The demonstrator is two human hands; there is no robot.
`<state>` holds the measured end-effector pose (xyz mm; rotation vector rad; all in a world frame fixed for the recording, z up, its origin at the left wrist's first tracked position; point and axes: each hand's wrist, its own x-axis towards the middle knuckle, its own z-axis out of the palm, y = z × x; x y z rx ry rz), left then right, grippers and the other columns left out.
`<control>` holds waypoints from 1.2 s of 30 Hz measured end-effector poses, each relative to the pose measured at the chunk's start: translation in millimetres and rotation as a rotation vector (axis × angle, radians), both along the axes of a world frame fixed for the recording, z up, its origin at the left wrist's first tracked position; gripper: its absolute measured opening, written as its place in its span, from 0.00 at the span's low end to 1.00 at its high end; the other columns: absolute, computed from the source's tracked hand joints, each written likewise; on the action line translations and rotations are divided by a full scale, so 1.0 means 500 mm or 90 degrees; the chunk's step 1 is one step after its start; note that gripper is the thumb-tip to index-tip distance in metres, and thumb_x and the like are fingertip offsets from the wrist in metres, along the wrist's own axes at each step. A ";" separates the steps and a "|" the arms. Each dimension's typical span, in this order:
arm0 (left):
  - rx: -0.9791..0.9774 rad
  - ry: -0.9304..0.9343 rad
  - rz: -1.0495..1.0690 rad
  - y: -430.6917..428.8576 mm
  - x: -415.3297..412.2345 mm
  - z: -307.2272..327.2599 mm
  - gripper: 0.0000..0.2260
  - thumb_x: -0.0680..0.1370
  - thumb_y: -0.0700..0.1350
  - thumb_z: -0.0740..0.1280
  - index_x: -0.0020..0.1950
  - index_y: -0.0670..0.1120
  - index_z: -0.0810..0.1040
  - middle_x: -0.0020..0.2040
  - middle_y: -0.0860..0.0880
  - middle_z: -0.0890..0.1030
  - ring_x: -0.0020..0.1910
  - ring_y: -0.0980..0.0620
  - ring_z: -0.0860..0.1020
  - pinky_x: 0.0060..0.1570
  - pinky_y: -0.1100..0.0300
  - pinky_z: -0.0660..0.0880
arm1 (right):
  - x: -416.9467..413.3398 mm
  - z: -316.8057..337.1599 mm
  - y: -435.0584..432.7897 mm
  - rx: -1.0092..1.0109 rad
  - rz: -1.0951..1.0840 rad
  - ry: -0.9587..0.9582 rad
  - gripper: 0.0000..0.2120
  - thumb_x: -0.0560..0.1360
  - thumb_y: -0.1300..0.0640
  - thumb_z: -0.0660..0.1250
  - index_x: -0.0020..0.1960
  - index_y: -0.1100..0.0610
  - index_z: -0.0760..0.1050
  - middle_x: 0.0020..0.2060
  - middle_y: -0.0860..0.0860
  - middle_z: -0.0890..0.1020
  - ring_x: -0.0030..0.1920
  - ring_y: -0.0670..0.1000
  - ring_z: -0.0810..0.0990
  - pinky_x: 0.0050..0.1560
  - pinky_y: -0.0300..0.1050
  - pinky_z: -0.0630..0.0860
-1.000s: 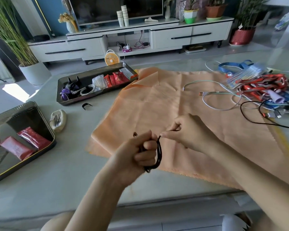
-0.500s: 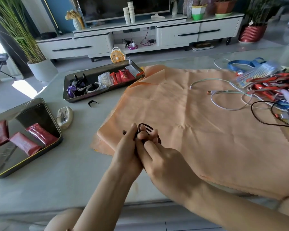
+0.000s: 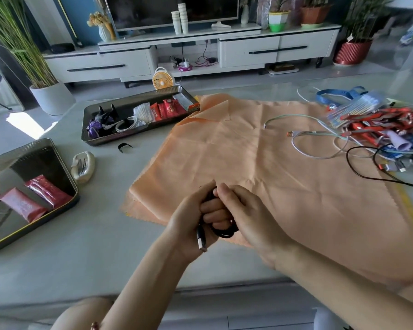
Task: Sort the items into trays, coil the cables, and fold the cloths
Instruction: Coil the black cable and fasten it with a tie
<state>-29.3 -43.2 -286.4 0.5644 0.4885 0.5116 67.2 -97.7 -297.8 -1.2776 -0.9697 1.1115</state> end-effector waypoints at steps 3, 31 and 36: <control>0.108 0.165 0.040 -0.006 0.010 -0.007 0.22 0.78 0.57 0.58 0.29 0.46 0.72 0.22 0.52 0.62 0.19 0.55 0.64 0.21 0.64 0.66 | -0.002 -0.019 0.003 0.045 -0.118 -0.071 0.14 0.78 0.46 0.60 0.38 0.51 0.74 0.29 0.46 0.80 0.28 0.42 0.77 0.31 0.36 0.72; 0.373 0.412 0.079 -0.033 0.059 -0.010 0.22 0.81 0.56 0.52 0.46 0.41 0.76 0.23 0.53 0.73 0.21 0.56 0.71 0.22 0.66 0.66 | 0.036 -0.032 0.013 0.069 -0.265 -0.081 0.16 0.78 0.50 0.63 0.34 0.55 0.70 0.23 0.50 0.74 0.30 0.52 0.73 0.45 0.51 0.72; 0.440 0.505 0.081 -0.045 0.057 -0.009 0.23 0.81 0.57 0.52 0.33 0.46 0.73 0.20 0.57 0.72 0.19 0.62 0.69 0.20 0.72 0.63 | 0.039 -0.029 0.024 0.083 -0.368 -0.088 0.14 0.78 0.52 0.63 0.34 0.55 0.70 0.27 0.51 0.74 0.30 0.51 0.72 0.36 0.46 0.70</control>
